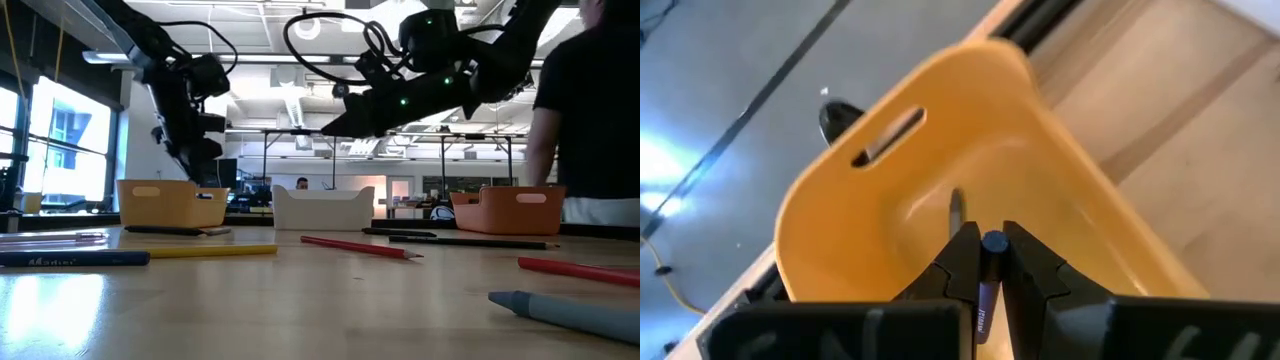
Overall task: Sort crayons/erasers/pens/pencils in bins
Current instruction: Put the blue crayon into the yellow bin
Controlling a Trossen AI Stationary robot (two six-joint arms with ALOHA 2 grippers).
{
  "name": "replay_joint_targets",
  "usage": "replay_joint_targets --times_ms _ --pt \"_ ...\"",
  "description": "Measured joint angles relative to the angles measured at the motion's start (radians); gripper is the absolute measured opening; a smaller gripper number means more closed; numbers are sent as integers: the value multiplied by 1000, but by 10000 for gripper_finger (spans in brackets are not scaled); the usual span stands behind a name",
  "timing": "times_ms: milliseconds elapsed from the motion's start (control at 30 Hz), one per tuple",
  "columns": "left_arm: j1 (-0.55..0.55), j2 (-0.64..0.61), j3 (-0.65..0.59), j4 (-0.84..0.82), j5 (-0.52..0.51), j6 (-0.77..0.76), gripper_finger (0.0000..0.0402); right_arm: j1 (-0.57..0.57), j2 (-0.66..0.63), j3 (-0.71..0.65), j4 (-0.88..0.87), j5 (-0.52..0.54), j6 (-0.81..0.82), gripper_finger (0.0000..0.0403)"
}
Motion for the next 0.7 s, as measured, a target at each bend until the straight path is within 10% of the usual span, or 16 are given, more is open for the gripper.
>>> replay_joint_targets --times_ms 700 --pt "5 80 -76 75 53 3 71 6 0 0 20 -28 -146 0"
